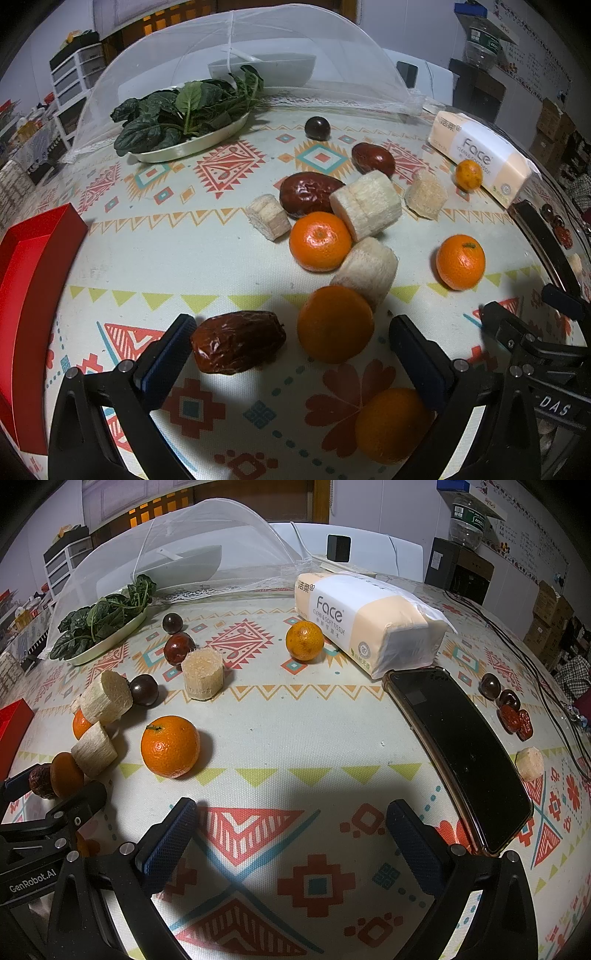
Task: Organize fruits
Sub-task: 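Move the right tool toward the mandarin orange near the tool fingers, then grasp the mandarin orange with the right tool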
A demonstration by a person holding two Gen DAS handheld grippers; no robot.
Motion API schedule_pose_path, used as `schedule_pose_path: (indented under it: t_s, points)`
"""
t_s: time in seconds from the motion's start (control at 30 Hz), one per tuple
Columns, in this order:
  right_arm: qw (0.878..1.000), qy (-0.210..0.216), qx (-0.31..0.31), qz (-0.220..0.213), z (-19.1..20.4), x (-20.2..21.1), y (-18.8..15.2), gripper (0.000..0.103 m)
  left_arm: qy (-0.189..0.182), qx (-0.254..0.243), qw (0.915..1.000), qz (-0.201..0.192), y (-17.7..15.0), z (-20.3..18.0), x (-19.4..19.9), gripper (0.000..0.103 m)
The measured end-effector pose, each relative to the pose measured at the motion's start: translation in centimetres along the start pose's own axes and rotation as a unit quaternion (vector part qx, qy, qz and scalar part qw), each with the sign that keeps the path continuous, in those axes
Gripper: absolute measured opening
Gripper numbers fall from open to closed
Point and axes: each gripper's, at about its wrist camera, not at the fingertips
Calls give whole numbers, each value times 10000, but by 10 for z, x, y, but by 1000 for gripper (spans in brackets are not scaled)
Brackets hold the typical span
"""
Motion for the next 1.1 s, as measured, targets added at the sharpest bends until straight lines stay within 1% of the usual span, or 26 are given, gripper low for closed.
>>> schedule_pose_path:
  t_s: [0.03,0.1,0.17,0.23,0.3,0.33,0.37,0.4,0.43,0.47,0.53,0.63,0.67,0.7,0.77,0.8,0.87,0.9,0.97,1.0,1.03,1.07,1.1]
  points:
    - [10000,40,41,69,0,0,1,103,-120,-149,9998,80,-1,0,1,103]
    - [9998,79,98,175,0,2,0,103,-263,-239,9993,135,-7,6,11,103]
    - [9995,102,125,270,-1,3,-1,103,-372,-346,9985,214,-8,8,11,103]
    - [9995,94,139,285,-1,6,-5,103,-481,-524,9975,32,-12,-2,11,103]
    - [9995,90,136,279,-1,9,-8,103,-659,-554,9963,47,-19,-2,16,103]
    - [9995,89,143,276,0,10,-9,103,-578,-621,9963,112,-19,-1,17,102]
    - [9995,92,150,271,0,11,-10,103,-699,-532,9961,89,-21,2,21,94]
    - [9995,96,154,262,-1,14,-11,103,-912,-358,9952,16,-23,9,28,89]
    - [9995,98,160,258,0,11,-8,103,-902,-311,9954,-28,-23,14,34,82]
    - [9995,100,161,254,0,10,-8,103,-873,-233,9958,-144,-24,22,43,81]
    - [9995,103,151,240,0,11,-9,103,-612,-236,9962,-578,-24,38,67,81]
    - [9996,89,147,211,-1,14,-11,101,-336,-238,9898,-1365,-27,62,111,81]
    - [9998,85,139,153,-1,17,-13,97,-299,-190,9864,-1604,-29,72,127,82]
    - [9998,132,144,37,0,24,-15,95,-205,-187,9810,-1918,-30,82,142,85]
    - [9987,441,188,-182,7,38,-19,89,-129,-230,9706,-2393,-33,89,159,102]
    - [9971,657,266,-292,14,46,-21,89,-204,-280,9661,-2558,-32,93,164,103]
    - [9921,1083,473,-429,31,59,-23,84,-377,-236,9651,-2579,-31,104,163,103]
    - [9873,1404,587,-457,44,64,-23,82,-424,-173,9671,-2503,-29,107,158,103]
    - [9810,1749,725,-412,62,66,-24,79,-328,-72,9745,-2220,-26,108,144,103]
    - [9780,1884,817,-354,75,64,-24,78,-363,-47,9780,-2052,-26,109,138,102]
    - [9766,1943,862,-329,82,62,-24,74,-469,20,9806,-1903,-24,109,130,98]
    - [9748,2014,914,-304,92,59,-24,69,-628,161,9822,-1765,-22,114,123,92]
    - [9731,2079,957,-269,100,55,-23,67,-696,227,9841,-1618,-25,115,118,89]
Point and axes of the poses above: each gripper's, at about its wrist camera, not at the fingertips, and x roughly against the way its jaws point, z to its left, y to its top, and after that the axes turned 1 degree about -y, right-handed
